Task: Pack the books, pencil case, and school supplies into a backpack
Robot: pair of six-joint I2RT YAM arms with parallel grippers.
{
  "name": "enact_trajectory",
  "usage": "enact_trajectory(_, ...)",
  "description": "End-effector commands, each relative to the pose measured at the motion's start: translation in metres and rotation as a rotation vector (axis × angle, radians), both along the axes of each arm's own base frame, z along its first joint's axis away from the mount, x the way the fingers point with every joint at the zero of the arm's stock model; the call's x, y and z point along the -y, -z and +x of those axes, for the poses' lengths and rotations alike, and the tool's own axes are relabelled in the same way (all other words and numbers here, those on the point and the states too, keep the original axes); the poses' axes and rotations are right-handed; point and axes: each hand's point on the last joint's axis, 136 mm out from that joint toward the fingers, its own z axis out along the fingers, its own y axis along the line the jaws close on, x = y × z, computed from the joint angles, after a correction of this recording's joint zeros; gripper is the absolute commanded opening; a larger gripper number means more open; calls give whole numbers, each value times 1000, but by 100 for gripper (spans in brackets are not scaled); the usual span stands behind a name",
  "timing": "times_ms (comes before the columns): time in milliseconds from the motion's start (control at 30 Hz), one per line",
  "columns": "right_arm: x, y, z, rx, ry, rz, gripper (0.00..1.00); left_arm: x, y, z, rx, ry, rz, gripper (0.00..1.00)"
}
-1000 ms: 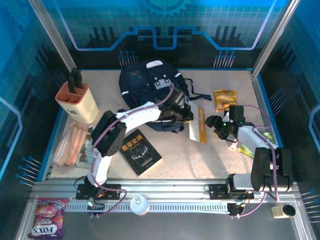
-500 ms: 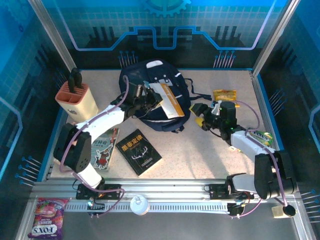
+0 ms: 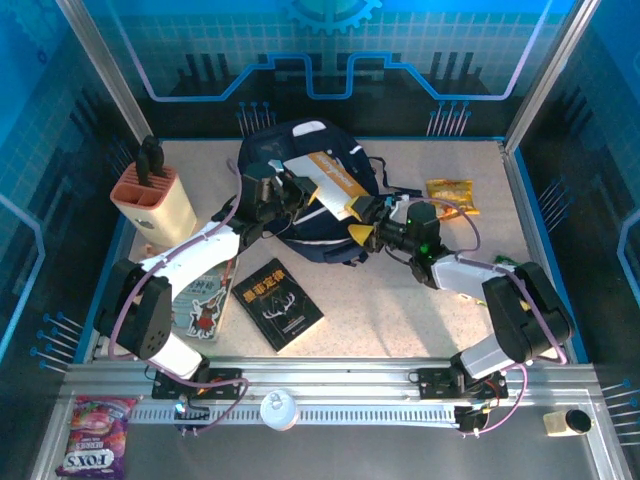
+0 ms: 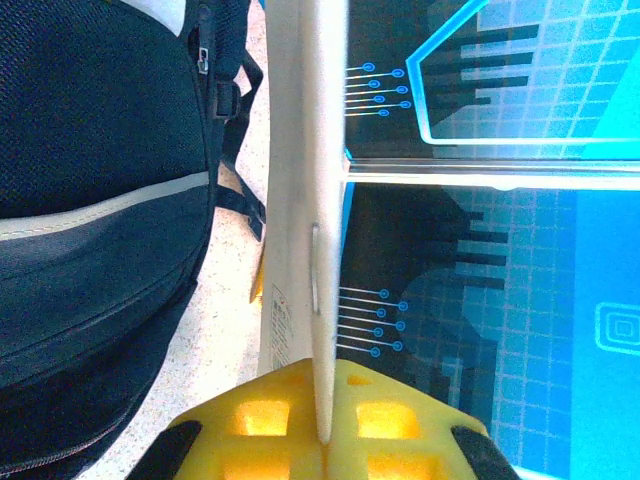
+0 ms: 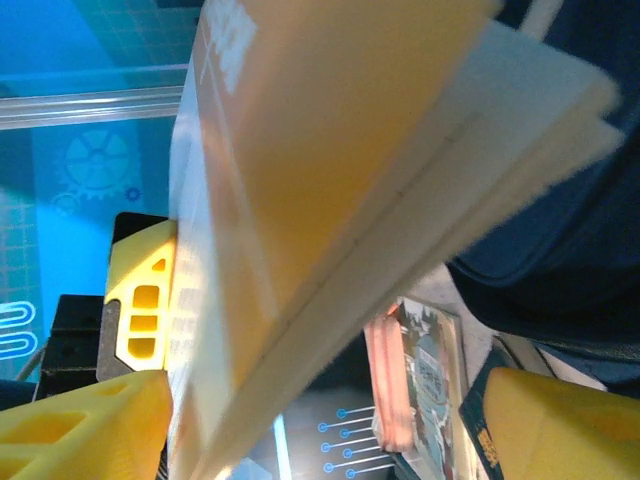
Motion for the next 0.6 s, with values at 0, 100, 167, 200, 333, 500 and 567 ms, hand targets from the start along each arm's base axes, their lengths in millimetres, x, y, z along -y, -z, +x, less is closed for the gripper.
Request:
enact_trajectory(0, -7, -34, 13, 98, 22, 80, 77, -3, -13, 1, 39, -22, -34, 0)
enact_trajectory(100, -8, -38, 18, 115, 30, 84, 69, -3, -12, 0, 37, -23, -33, 0)
enact_trajectory(167, -7, -39, 21, 121, 38, 86, 62, -4, -12, 0, 35, -25, -33, 0)
enact_trajectory(200, -7, -40, 22, 126, 42, 89, 58, -4, -12, 0, 33, -24, -33, 0)
enact_trajectory(333, -6, -40, 25, 131, 45, 87, 45, -4, -8, -1, 24, -21, -29, 0)
enact_trajectory(500, 1, -35, 27, 116, 58, 60, 20, -5, -3, -4, 15, -15, -10, 5)
enact_trajectory(567, 5, -33, 27, 118, 66, 35, 8, -6, -1, -6, 20, -3, 21, 9)
